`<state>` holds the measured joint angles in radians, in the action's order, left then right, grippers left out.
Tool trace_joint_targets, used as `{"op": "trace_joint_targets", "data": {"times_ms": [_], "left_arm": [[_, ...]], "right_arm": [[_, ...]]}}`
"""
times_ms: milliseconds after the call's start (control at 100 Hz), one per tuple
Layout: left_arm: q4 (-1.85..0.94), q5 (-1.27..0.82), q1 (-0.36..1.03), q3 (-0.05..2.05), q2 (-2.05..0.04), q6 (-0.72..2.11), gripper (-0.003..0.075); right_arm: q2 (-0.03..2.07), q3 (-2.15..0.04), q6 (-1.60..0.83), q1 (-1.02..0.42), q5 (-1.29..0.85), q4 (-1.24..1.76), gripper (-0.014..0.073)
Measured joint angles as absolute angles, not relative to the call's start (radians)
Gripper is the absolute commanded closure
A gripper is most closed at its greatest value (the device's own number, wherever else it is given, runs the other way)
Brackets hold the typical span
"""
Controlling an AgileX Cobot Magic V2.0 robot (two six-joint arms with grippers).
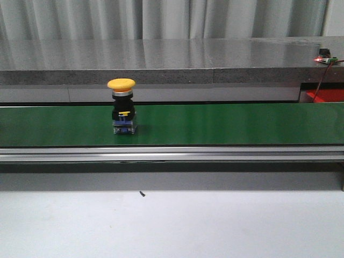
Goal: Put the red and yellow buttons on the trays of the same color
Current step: 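Lower the red button onto the belt and release it with the left gripper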
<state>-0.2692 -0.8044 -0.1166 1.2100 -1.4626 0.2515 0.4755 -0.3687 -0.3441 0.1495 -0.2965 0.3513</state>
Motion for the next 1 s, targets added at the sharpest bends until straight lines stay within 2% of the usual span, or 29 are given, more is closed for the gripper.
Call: {"op": "trace_joint_targets", "data": {"times_ms": [360,1000], "left_arm": [[-0.269,-0.804,-0.044,1.067,-1.263,0.251,0.074],[-0.294,-0.776,-0.041,0.787,-0.82,0.251,0.074]], "right_arm": [[0.475,-0.369,-0.344,0.149,-0.296,0.351,0.0662],[0.475,-0.369,-0.344,0.149,-0.296,0.351,0.0662]]}}
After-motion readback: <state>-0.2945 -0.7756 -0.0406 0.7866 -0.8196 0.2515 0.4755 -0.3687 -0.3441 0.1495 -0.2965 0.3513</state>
